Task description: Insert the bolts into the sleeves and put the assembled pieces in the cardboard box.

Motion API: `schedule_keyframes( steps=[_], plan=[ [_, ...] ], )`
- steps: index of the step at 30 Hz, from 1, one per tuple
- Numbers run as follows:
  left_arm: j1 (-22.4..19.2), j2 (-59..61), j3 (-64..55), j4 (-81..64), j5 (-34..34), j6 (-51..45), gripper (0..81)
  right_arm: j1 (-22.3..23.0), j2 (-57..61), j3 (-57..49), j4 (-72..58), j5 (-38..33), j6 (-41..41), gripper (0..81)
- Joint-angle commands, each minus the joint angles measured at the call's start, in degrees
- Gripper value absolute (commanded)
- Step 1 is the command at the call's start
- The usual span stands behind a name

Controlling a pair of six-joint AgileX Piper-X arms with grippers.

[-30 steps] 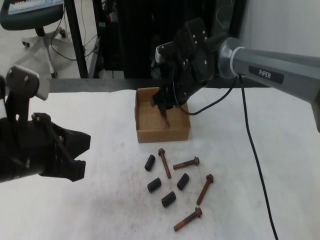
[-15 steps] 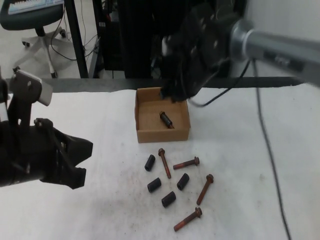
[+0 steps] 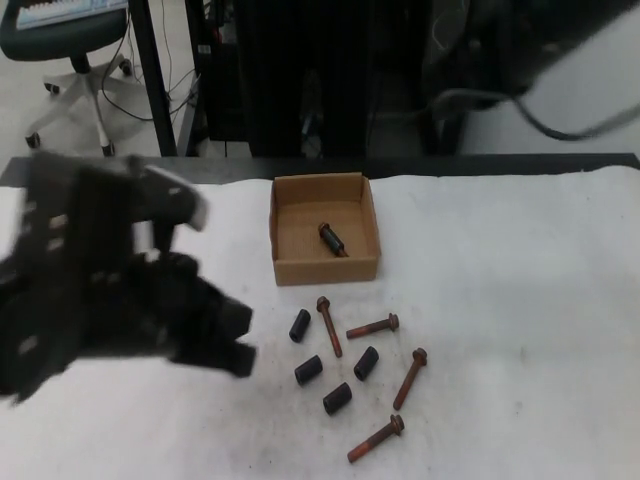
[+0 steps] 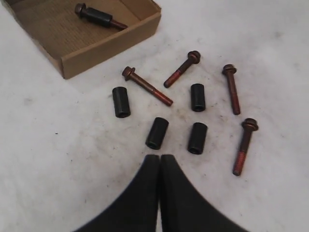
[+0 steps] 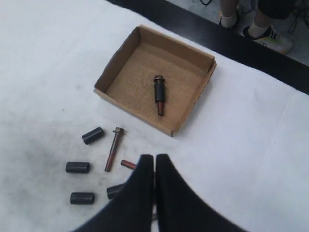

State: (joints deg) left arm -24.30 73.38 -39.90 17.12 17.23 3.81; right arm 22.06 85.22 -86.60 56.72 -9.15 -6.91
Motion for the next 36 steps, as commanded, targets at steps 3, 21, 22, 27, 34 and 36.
schedule_keyframes(
  steps=[3, 21, 22, 27, 34, 36],
  plan=[
    [-1.44, 8.24, -7.0, -1.52, -3.51, -0.42, 0.3, -0.13, -16.91, 14.45, 0.88, -0.63, 2.94, 0.8],
    [-4.61, 29.2, -31.51, 24.51, -2.54, 2.7, 45.4, -0.66, -43.41, 46.24, 0.88, -1.6, 14.78, 0.8],
    [-5.28, 29.56, -32.26, 24.75, -3.27, 2.68, 45.4, -0.66, -43.53, 46.41, 0.88, -2.57, 14.84, 0.8],
    [-7.93, 32.44, -35.56, 26.69, -9.04, 3.29, 45.4, -0.66, -43.53, 46.41, 0.88, -3.48, 14.83, 0.8],
    [-8.37, 37.26, -38.06, 30.92, -14.24, 1.69, 45.4, -0.66, -43.53, 46.41, 0.88, -5.01, 14.83, 0.8],
    [-8.37, 38.04, -38.29, 31.26, -16.29, 1.73, 45.4, -0.66, -43.53, 46.41, 0.88, -5.01, 14.83, 0.8]
  ],
)
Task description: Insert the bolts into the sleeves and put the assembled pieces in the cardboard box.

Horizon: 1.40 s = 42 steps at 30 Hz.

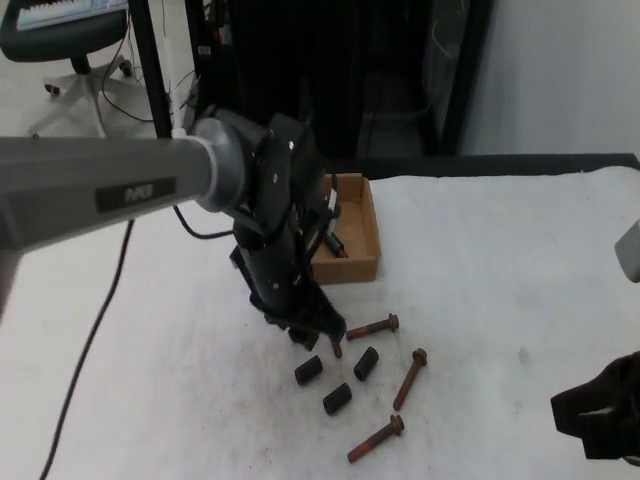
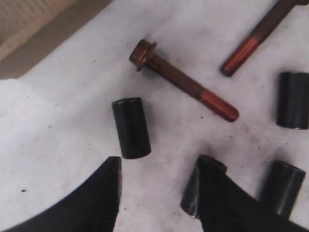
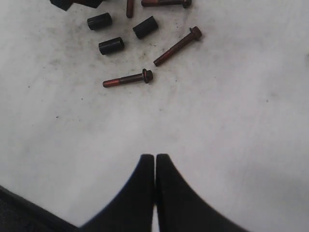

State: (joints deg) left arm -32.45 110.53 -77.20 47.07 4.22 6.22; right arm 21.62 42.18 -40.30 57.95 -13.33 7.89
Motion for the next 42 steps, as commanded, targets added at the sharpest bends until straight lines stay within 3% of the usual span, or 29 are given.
schedule_keyframes(
  steps=[1, 7, 42],
  plan=[
    [-0.22, 1.38, -1.12, 1.27, -3.72, -0.69, 45.4, -0.23, -0.5, 0.1, -0.35, -0.83, 0.04, 0.8],
    [-0.22, 2.17, -1.49, -0.85, -3.73, -0.69, 45.4, -0.23, -0.5, 0.1, -0.35, -3.4, 0.04, 0.8],
    [-0.22, 5.69, -2.08, -5.25, -2.83, 0.23, 45.1, -0.23, -0.5, 0.1, -0.35, -3.4, 0.04, 0.8]
  ],
)
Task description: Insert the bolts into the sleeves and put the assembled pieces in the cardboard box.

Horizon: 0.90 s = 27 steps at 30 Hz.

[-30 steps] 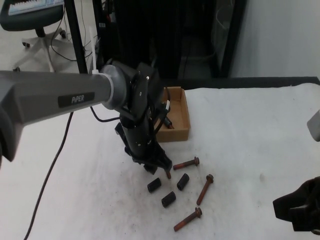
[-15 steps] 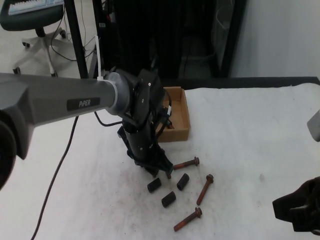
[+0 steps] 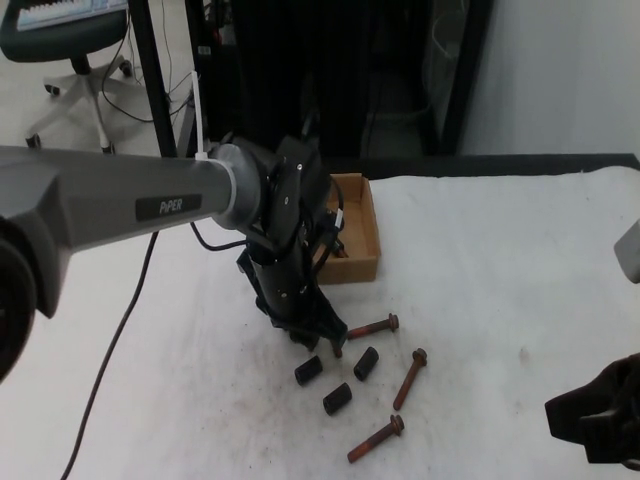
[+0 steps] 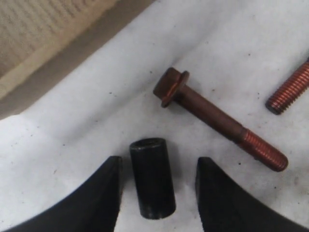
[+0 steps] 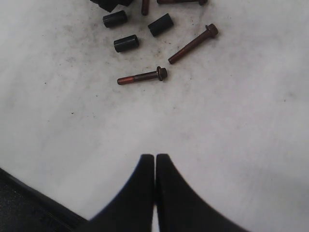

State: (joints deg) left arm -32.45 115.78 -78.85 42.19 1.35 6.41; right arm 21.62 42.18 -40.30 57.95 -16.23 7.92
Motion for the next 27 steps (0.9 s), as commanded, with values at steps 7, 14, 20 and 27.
schedule_keyframes(
  steps=[7, 14, 20, 27],
  plan=[
    [-0.22, 0.45, -0.42, 0.99, 0.54, 2.61, 17.7, -0.23, -0.5, 0.1, -0.35, -0.5, 0.01, 0.8],
    [-0.22, 0.45, -0.42, 6.67, 0.9, 11.01, 0.0, -0.23, -0.5, 0.1, -0.35, -0.5, 0.01, 0.8],
    [-0.22, -0.36, -0.56, 6.76, 1.55, 11.17, 0.0, -0.23, -0.5, 0.1, -0.35, -0.5, 0.01, 0.8],
    [1.04, -9.08, -0.32, 3.14, 7.41, 11.19, 0.1, -0.23, -0.5, 0.1, -0.81, -1.06, -1.84, 0.8]
  ],
)
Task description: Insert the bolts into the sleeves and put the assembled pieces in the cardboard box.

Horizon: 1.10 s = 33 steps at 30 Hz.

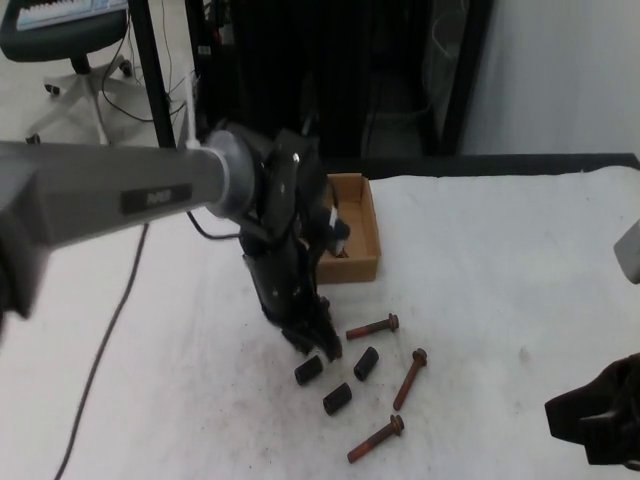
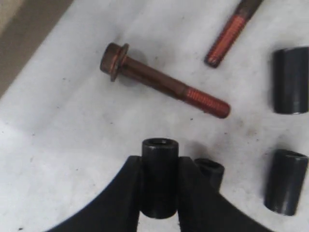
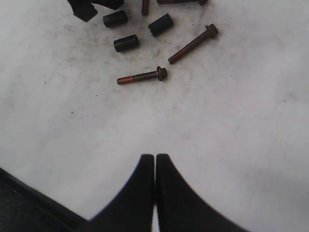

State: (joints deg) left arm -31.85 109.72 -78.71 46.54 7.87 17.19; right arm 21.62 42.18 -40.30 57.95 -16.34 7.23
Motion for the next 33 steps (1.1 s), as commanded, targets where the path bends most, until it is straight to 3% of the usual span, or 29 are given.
schedule_keyframes(
  steps=[1, 7, 12, 17, 20, 26, 29, 33],
  plan=[
    [0.86, -4.82, -0.46, -1.83, 1.01, 0.42, 0.1, -0.23, -0.5, 0.1, -1.42, -1.44, -1.65, 0.8],
    [5.08, -16.2, -0.46, -4.14, 3.55, -0.14, 0.1, -0.23, -0.05, 0.1, -11.02, -3.55, -1.43, 0.8],
    [10.14, -27.13, 3.3, -4.18, 17.79, -6.41, 0.1, -0.23, 3.12, -0.01, -16.28, -6.82, -0.12, 0.8],
    [13.06, -46.8, 19.71, -6.81, 24.0, -7.52, 0.1, -0.23, 8.87, -0.58, -20.98, -7.07, -0.12, 0.8],
    [14.62, -60.76, 34.49, -17.36, 28.45, -13.09, 0.1, -0.23, 13.88, -1.65, -23.09, -10.28, -0.12, 0.8],
    [15.94, -83.88, 61.99, -53.97, 26.86, -35.24, 0.1, 0.02, 24.94, -5.82, -24.74, -11.59, -1.55, 0.8],
    [15.94, -90.05, 71.68, -62.91, 23.58, -42.7, 0.1, 1.12, 30.94, -8.94, -25.7, -12.55, -3.4, 1.0],
    [15.94, -93.98, 77.58, -61.74, 23.11, -43.85, 0.1, 4.05, 39.03, -14.99, -25.79, -12.37, -4.41, 19.2]
  ],
)
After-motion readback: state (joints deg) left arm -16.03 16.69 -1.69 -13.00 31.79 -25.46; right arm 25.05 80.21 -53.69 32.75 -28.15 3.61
